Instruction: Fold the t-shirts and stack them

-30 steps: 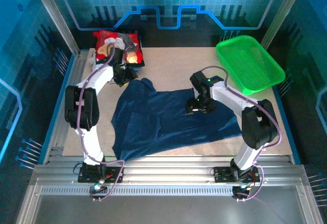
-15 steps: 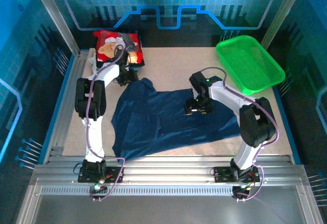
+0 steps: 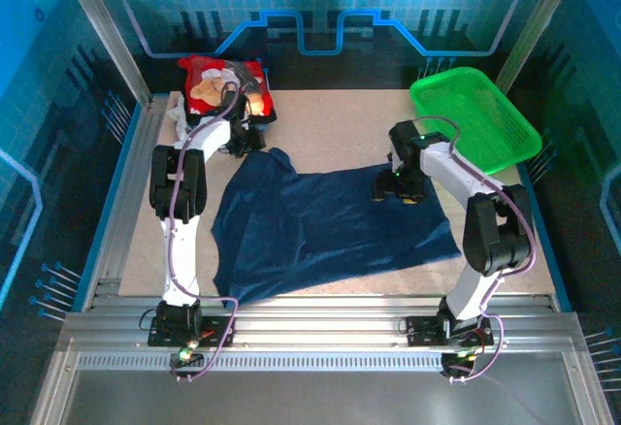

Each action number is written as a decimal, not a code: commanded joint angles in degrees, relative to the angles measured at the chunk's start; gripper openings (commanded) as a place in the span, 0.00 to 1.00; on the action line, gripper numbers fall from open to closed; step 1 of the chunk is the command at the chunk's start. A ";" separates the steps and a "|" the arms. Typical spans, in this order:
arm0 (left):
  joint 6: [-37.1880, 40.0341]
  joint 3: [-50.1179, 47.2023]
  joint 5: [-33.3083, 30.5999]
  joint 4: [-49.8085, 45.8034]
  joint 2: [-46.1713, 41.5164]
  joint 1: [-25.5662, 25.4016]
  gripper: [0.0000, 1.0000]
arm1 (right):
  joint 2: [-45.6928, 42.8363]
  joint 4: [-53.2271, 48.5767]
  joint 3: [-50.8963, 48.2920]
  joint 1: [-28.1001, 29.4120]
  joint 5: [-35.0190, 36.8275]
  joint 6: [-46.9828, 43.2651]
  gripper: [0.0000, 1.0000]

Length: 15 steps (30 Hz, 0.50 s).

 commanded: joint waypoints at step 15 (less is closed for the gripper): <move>4.17 -6.15 2.45 -0.66 -9.66 1.99 0.00 | 5.22 -2.48 9.67 -10.43 2.35 -1.24 0.75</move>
